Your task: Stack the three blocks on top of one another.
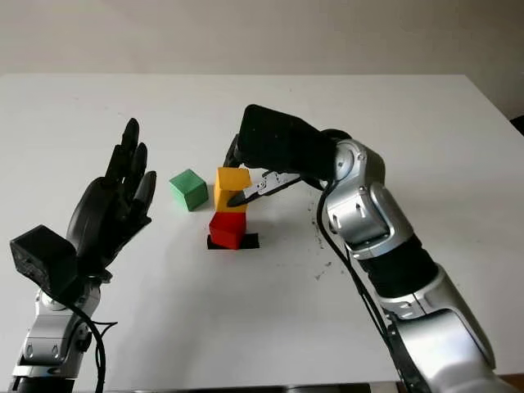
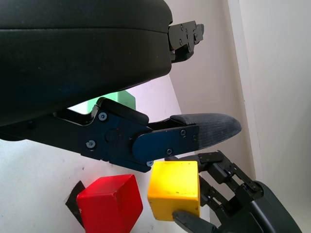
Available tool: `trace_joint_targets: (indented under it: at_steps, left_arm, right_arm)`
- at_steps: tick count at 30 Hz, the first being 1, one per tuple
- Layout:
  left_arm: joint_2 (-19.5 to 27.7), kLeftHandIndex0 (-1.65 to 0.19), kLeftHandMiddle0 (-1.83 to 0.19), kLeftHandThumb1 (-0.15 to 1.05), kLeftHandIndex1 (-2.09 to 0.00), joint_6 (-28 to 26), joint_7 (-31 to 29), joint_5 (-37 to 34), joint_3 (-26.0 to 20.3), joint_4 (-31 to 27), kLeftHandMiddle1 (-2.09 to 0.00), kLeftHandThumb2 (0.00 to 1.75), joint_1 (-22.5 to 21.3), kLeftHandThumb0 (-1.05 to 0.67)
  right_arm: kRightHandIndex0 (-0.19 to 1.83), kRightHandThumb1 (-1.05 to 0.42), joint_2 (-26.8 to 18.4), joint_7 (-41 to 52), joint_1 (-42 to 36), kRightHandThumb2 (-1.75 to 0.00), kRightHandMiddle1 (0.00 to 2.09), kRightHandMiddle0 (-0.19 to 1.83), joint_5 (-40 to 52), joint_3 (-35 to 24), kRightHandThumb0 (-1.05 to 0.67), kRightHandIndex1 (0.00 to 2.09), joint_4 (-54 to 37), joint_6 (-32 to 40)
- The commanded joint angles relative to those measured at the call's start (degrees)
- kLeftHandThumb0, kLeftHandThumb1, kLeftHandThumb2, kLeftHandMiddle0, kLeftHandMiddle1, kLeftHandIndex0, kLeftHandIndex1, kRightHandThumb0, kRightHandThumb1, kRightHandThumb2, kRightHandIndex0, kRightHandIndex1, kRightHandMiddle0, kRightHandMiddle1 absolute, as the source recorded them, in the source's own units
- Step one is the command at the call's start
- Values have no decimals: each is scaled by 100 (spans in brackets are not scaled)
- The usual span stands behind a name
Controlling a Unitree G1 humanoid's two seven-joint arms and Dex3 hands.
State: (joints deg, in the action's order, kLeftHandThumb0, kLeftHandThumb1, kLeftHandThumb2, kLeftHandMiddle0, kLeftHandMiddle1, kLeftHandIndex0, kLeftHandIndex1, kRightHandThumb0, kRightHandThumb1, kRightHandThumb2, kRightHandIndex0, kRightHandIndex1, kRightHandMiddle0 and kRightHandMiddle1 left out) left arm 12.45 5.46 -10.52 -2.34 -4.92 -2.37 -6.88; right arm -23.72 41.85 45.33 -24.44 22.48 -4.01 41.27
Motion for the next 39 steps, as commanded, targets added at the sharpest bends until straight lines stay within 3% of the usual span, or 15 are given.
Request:
trace_joint_targets:
  at_steps: [1,14,23,39]
  left_arm:
    - [-3,19,19,105,0,55,0,30,37,22,0,59,-62,-77]
    - [-61,19,19,105,0,62,51,-47,0,19,0,56,-37,-77]
    - [-71,19,19,105,0,104,81,-17,13,47,0,56,-28,-78]
    - [-79,19,19,105,-1,162,71,-67,1,94,-2,54,5,-78]
  right_arm:
    - [32,-99,-20,-36,-6,-5,169,28,-17,14,-45,4,-176,60]
    - [30,-98,-155,0,-91,-5,154,30,-323,361,-45,3,-292,-159]
    - [26,-98,-95,209,-105,-5,152,30,-253,439,-43,3,-402,240]
    - [30,-99,-127,43,-171,-5,151,32,-232,472,-45,5,-294,-11]
